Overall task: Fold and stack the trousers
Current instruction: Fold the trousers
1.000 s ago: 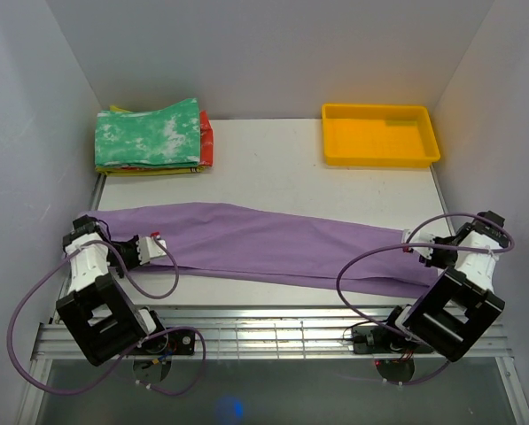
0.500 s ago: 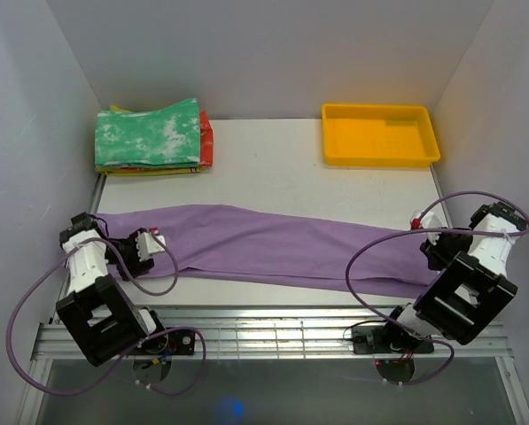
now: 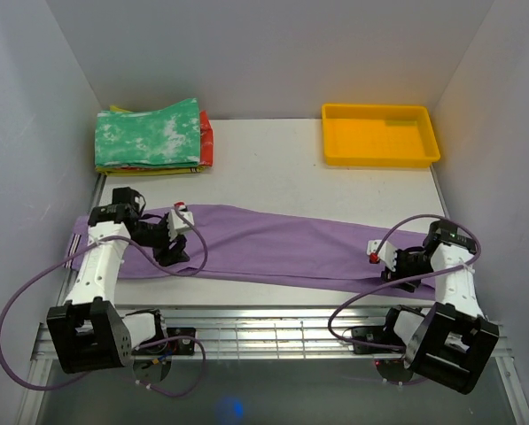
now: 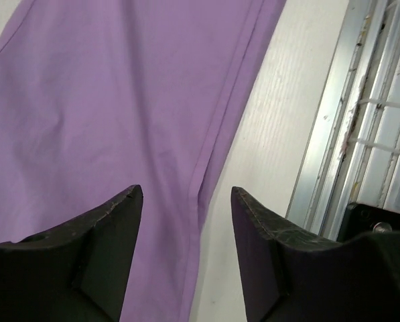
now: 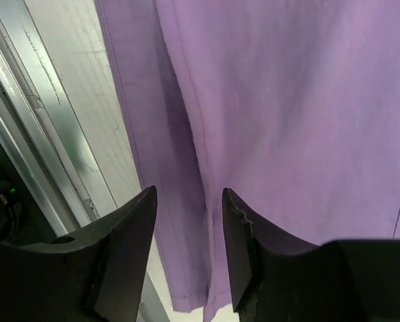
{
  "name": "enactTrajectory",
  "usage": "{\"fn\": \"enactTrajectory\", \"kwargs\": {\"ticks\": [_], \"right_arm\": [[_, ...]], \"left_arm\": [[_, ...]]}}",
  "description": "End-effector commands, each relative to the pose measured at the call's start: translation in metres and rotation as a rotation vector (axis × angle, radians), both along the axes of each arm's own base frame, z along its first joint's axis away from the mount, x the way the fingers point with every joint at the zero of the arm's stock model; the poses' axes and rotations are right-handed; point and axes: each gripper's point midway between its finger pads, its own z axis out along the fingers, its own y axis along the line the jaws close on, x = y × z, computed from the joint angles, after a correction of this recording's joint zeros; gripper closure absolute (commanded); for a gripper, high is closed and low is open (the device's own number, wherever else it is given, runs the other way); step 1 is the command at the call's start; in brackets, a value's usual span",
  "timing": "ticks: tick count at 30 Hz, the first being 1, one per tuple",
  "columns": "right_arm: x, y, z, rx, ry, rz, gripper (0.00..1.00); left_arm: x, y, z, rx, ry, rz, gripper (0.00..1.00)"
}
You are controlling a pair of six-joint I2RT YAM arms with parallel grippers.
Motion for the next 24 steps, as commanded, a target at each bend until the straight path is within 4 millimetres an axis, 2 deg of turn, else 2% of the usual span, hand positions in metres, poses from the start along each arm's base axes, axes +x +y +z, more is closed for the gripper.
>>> {"fn": "enactTrajectory", "kwargs": {"ticks": [1,2,3,7,9,12,15,24], "right_arm": [[0.014,0.005,-0.010,-0.034,-0.055,0.037,0.51],[0.012,0.007,-0.015,-0.033,-0.038,0.041,0.51],[0.012,0.008,-0.016,-0.040,-0.036,0.052,0.51],[0.014,0.008,-0.022,-0.062,-0.030,0.084,0.52],[0.012,0.010,-0.024,-0.064,-0.023,0.112,0.52],[0.009,0.010,-0.031,-0.087,-0.018,0.146,0.52],[0.009,0.008,-0.037,-0.112,-0.021,0.166,0.53],[0.013,0.001,-0.045,-0.148,-0.018,0.154,0.60]], "left_arm": [[0.003,-0.035,-0.004,-0.082,0.096,0.011,0.35],[0.001,-0.037,-0.012,-0.049,0.110,-0.002,0.36],[-0.006,-0.049,-0.019,-0.023,0.126,-0.061,0.37],[-0.010,-0.051,-0.042,0.104,0.091,-0.157,0.37],[-0.013,-0.047,-0.050,0.147,0.073,-0.193,0.38],[-0.013,-0.037,-0.061,0.223,0.027,-0.246,0.44],[-0.006,-0.027,-0.068,0.290,-0.021,-0.268,0.51],[-0.003,-0.015,-0.086,0.368,-0.073,-0.318,0.52]]}}
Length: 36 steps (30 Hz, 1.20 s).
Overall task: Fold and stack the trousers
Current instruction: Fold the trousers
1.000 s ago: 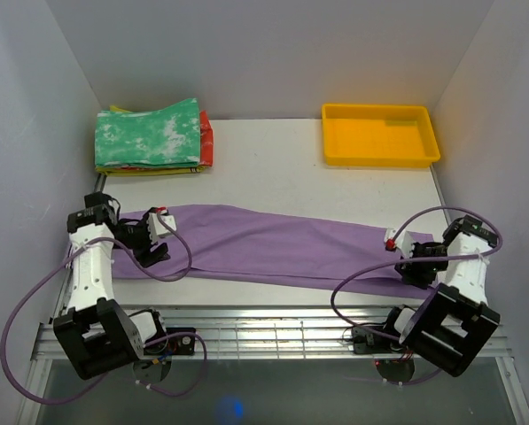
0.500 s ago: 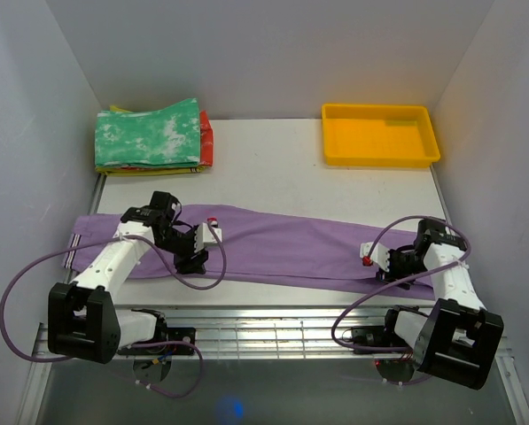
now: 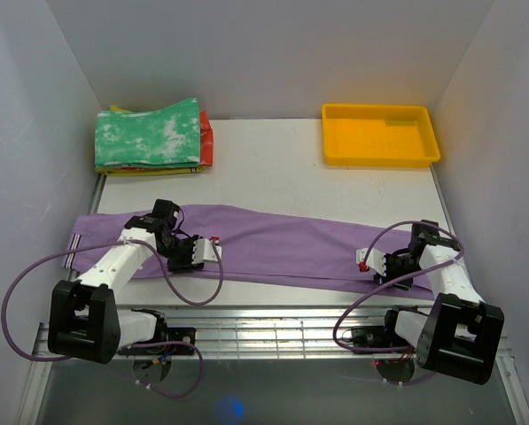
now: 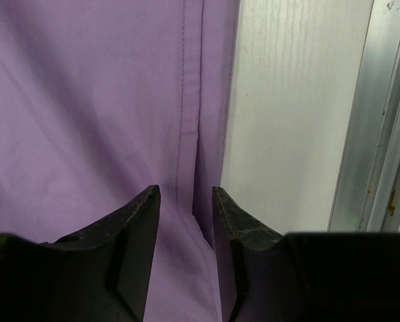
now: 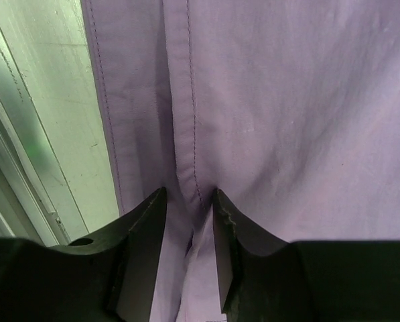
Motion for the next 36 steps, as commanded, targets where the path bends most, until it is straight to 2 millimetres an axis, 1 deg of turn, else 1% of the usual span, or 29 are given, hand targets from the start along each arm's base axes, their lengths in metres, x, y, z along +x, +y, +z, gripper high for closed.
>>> {"fn": "enactTrajectory", "kwargs": {"ticks": [1,3,4,5,6,7,8,9,11,12,15,16,18,19,23,24,28,31,36], "right_arm": [[0.008,-0.006,-0.004,-0.039,-0.032,0.014,0.63],[0.009,-0.007,-0.004,-0.041,-0.034,0.013,0.67],[0.010,-0.007,-0.004,-0.043,-0.036,0.012,0.74],[0.011,-0.008,-0.004,-0.044,-0.038,0.011,0.77],[0.012,-0.008,-0.003,-0.046,-0.041,0.008,0.79],[0.013,-0.008,-0.002,-0.044,-0.040,0.008,0.84],[0.013,-0.008,-0.002,-0.044,-0.038,0.008,0.86],[0.016,-0.009,0.000,-0.044,-0.046,0.007,0.88],[0.017,-0.008,0.003,-0.037,-0.045,0.004,0.92],[0.021,-0.008,0.008,-0.034,-0.052,0.002,0.92],[0.021,-0.005,0.014,-0.015,-0.048,0.005,0.92],[0.025,-0.005,0.019,-0.017,-0.060,0.009,0.92],[0.024,-0.003,0.024,-0.002,-0.055,0.013,0.92],[0.027,-0.003,0.029,-0.004,-0.069,0.016,0.92],[0.026,-0.004,0.039,-0.011,-0.077,0.033,0.92],[0.025,-0.005,0.041,-0.015,-0.077,0.039,0.92],[0.017,-0.008,0.040,-0.035,-0.065,0.062,0.92],[0.013,-0.013,0.037,-0.046,-0.058,0.068,0.92],[0.005,-0.017,0.032,-0.047,-0.033,0.068,0.92]], "left_arm": [[0.007,0.002,-0.003,0.021,-0.064,-0.046,0.52],[0.007,0.002,-0.005,0.024,-0.062,-0.047,0.53],[0.007,0.003,-0.008,0.024,-0.060,-0.046,0.54],[0.009,0.003,-0.008,0.026,-0.065,-0.042,0.60],[0.009,0.003,-0.010,0.029,-0.066,-0.040,0.63],[0.012,0.003,-0.011,0.030,-0.077,-0.038,0.66],[0.013,0.003,-0.011,0.029,-0.082,-0.037,0.71],[0.013,0.003,-0.011,0.027,-0.084,-0.035,0.79],[0.014,0.003,-0.009,0.025,-0.092,-0.030,0.89],[0.014,0.003,-0.008,0.025,-0.096,-0.028,1.00],[0.016,0.002,-0.002,0.014,-0.115,-0.014,1.00],[0.015,0.001,0.000,0.010,-0.113,-0.016,1.00],[0.015,0.000,0.004,0.000,-0.118,-0.004,1.00],[0.013,-0.001,0.005,-0.008,-0.112,-0.001,1.00],[0.015,-0.003,0.017,-0.027,-0.114,0.029,1.00],[0.009,-0.003,0.018,-0.025,-0.104,0.016,1.00],[0.003,-0.003,0.029,-0.037,-0.127,-0.001,1.00],[-0.004,0.001,0.033,-0.025,-0.135,-0.011,1.00],[-0.015,0.009,0.028,-0.016,-0.120,-0.014,1.00]]}}
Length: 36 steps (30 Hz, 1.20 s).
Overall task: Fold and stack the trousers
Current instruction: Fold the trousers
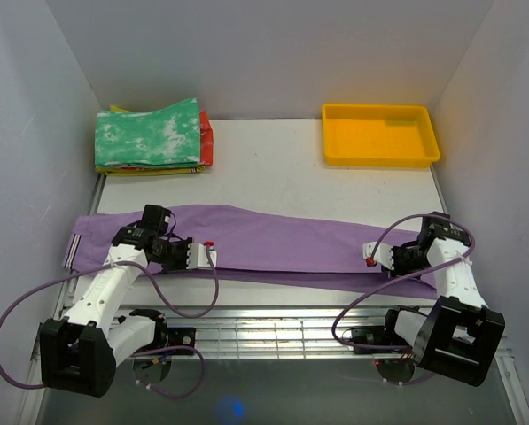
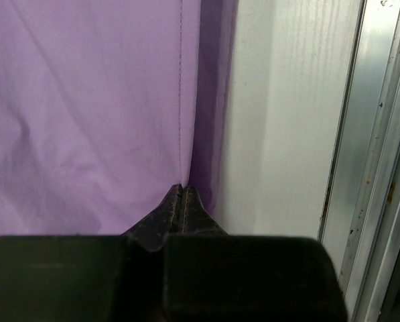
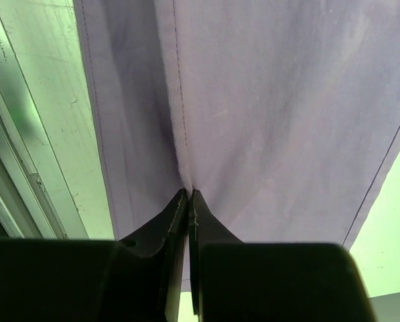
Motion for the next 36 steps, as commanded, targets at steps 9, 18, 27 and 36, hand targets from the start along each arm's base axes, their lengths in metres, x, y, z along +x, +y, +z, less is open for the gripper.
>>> {"fn": "enactTrajectory", "kwargs": {"ticks": [9,18,27,36], "right_arm": [[-0.025,-0.007,-0.032,-0.053,0.061,0.056,0.92],[0.014,-0.020,0.009,-0.038,-0.050,-0.072,0.41],[0.040,-0.046,0.073,0.203,0.026,-0.493,0.23],[0.017,-0.069,0.047,0.313,0.250,-0.753,0.38]], "left_arm": [[-0.021,0.006,-0.040,0.019,0.111,-0.018,1.00],[-0.015,-0.008,-0.001,-0.060,0.082,-0.017,0.30],[0.017,-0.037,0.088,-0.323,0.063,0.310,0.02],[0.053,-0.043,0.078,-0.398,0.109,0.505,0.02]]}}
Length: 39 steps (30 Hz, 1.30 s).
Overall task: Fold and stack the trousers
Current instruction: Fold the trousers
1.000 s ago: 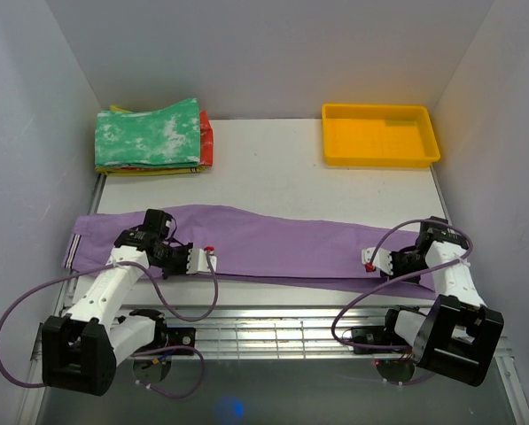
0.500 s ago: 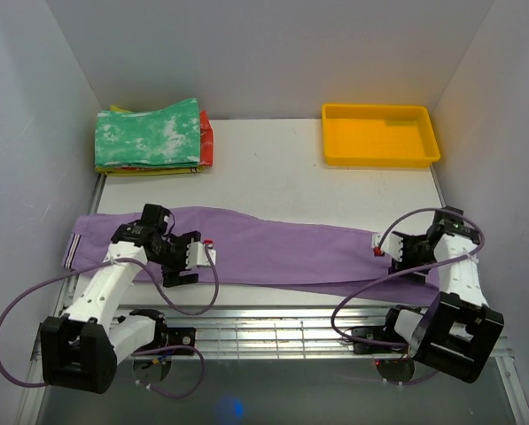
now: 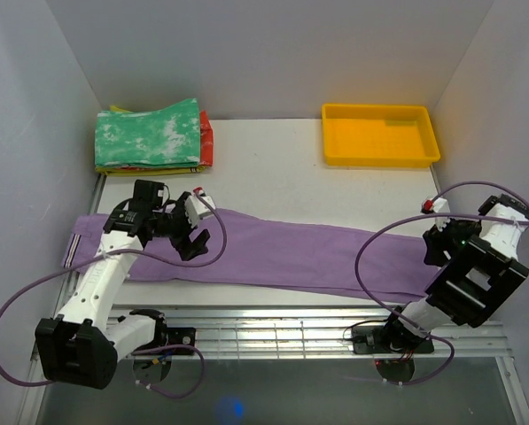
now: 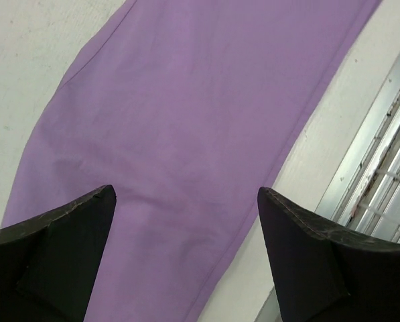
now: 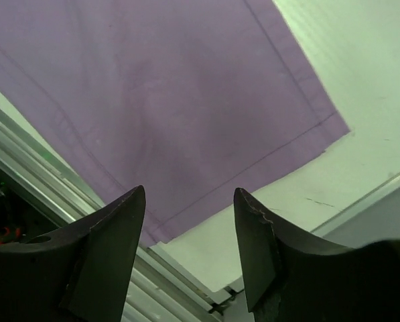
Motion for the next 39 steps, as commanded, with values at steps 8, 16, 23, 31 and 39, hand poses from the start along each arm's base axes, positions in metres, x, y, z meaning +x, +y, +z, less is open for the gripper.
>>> {"fn": "enactTrajectory", "kwargs": {"ticks": [8,16,23,31,39], "right_arm": [[-0.043,0.016,-0.074,-0.050,0.204,-0.186,0.42],[-0.034,-0.039,-0.119,-0.295,0.243,-0.208,0.48],[0.035,-0.106,-0.113,-0.444,0.184,-0.277,0.50],[0.120,-0.072,-0.047,-0.455,-0.090,-0.166,0.45],[0.122,0.098,0.029,-0.068,-0.171,0.084,0.44]], "left_arm": [[0.038,0.007,-0.032,-0.045,0.184,0.365,0.02],[0.037,0.000,-0.024,-0.069,0.216,0.344,0.02],[0.064,0.023,-0.018,-0.032,0.184,0.562,0.02],[0.074,0.050,-0.006,0.023,0.221,0.654,0.02],[0.046,0.113,-0.010,0.047,0.356,0.746,0.15]]}}
